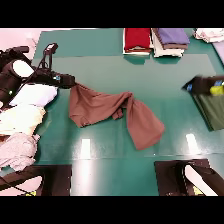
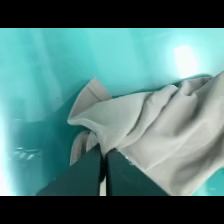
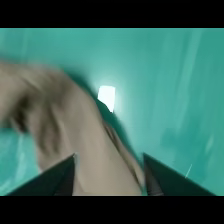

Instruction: Fold the shirts.

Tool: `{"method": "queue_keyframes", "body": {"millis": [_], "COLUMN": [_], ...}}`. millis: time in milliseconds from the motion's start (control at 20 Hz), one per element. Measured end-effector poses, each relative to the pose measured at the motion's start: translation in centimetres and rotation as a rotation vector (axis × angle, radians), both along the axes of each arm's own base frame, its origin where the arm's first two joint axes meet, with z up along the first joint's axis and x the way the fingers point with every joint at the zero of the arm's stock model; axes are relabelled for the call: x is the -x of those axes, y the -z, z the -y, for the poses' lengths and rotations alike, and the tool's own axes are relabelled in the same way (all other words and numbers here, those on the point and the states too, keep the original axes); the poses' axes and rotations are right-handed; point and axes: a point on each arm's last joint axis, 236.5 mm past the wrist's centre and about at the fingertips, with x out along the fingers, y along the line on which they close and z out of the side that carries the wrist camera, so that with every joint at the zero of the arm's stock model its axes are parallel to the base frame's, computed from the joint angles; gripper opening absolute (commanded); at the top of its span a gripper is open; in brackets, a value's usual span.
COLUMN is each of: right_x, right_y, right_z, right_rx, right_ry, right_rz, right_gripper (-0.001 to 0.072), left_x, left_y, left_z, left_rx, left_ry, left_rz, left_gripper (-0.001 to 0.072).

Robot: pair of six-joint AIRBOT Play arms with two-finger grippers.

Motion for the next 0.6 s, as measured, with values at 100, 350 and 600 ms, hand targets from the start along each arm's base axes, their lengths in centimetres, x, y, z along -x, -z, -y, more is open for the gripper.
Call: {"method": "queue_keyframes", "body": {"millis": [100,350,600], "right_x": [2.0,5.8,7.1], "right_y": [5.9,14.9,18.9], "right_z": [0.4,-2.0,-5.5], "right_rx": [-0.047,-0.162,-0.21], "right_ry": [0.053,0.114,0.055], "right_rz": [-0.133,-0.313,-0.442], "right_gripper": [0.0495,0.0495,0.0368], "left_x": [0.0,0.0,0.1], "left_y": [-0.4,-0.7,-0.7], "left_z": [-0.6,-1.2,-1.3], "left_rx": [-0.023,-0.049,-0.054], "left_ry": [0.0,0.0,0.002], "left_rz": [0.012,0.024,0.018], "left_gripper": [0.0024,0.0024,0.0024]}}
